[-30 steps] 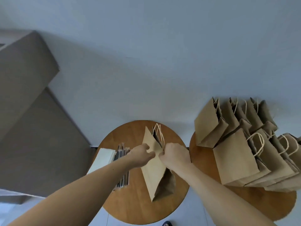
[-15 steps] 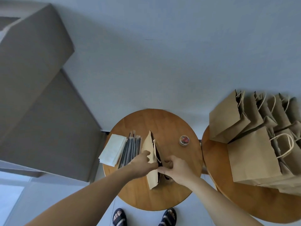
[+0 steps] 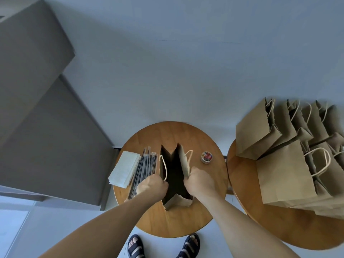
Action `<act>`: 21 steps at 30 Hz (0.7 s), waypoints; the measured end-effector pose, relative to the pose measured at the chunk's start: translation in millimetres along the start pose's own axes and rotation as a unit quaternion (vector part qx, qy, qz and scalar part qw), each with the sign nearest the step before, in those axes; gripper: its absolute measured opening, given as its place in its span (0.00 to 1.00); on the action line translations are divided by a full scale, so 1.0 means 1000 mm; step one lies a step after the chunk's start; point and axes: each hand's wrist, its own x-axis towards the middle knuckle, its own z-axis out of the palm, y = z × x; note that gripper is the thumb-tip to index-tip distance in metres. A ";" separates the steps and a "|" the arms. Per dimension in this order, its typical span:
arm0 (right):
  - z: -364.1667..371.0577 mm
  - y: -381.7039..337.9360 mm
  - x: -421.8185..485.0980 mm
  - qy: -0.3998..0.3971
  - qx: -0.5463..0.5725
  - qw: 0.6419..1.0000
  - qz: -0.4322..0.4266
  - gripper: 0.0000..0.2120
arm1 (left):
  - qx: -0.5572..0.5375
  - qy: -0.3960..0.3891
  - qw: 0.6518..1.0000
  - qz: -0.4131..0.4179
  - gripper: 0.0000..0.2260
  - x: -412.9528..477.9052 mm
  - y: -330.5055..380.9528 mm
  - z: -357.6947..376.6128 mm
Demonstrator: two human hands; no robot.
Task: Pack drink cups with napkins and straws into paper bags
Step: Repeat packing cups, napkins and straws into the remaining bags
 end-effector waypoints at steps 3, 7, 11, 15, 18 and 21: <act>-0.004 0.013 0.001 -0.008 -0.016 0.999 0.031 0.04 | -0.005 0.037 0.999 -0.018 0.04 0.005 -0.019 -0.004; -0.006 0.042 -0.007 0.004 -0.027 0.998 0.057 0.04 | -0.036 0.039 0.998 -0.038 0.05 0.013 -0.047 -0.005; 0.004 0.035 -0.015 -0.014 0.017 0.999 0.027 0.05 | -0.103 -0.009 0.994 0.023 0.05 0.015 -0.046 0.012; 0.003 0.020 -0.018 -0.041 0.035 0.999 -0.009 0.09 | -0.074 -0.093 0.989 0.084 0.24 0.025 -0.038 0.013; -0.005 0.015 -0.018 -0.073 0.045 0.996 -0.037 0.18 | -0.099 -0.133 0.981 0.101 0.39 0.030 -0.037 0.000; -0.015 0.013 -0.018 -0.127 0.089 0.987 -0.045 0.29 | -0.091 -0.213 0.964 0.129 0.51 0.028 -0.039 -0.022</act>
